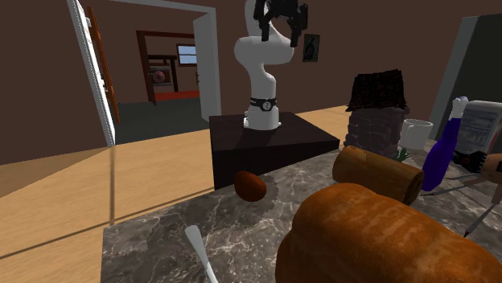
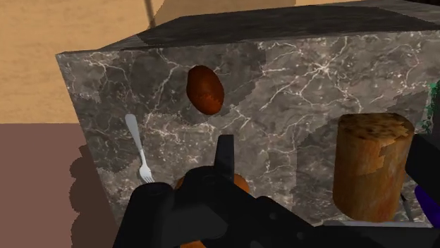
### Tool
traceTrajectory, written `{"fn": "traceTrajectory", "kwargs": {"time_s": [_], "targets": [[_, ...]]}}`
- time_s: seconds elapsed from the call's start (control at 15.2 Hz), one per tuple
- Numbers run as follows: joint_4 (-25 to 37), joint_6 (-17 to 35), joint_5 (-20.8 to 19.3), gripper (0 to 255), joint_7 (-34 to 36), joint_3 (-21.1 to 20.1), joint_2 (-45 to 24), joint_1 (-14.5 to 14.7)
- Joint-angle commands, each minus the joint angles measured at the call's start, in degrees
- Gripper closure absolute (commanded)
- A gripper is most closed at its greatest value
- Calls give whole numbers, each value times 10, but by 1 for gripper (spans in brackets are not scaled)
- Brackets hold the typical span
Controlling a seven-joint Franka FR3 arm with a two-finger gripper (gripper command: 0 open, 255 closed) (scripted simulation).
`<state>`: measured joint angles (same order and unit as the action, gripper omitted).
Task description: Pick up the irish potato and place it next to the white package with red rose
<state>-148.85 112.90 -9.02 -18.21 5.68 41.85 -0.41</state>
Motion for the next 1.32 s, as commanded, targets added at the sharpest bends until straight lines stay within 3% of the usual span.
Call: {"fn": "traceTrajectory", "kwargs": {"time_s": [0.0, 0.46, 0.79, 1.06, 1.25], "targets": [[-20, 47, -8, 0, -29, 18, -22, 2], [-52, 212, -29, 0, -142, 95, -143, 10], [-42, 327, -5, 0, -244, 152, -262, 34], [-15, 408, 73, 0, -362, 193, -372, 68], [17, 452, 187, 0, -488, 198, -460, 80]]}}
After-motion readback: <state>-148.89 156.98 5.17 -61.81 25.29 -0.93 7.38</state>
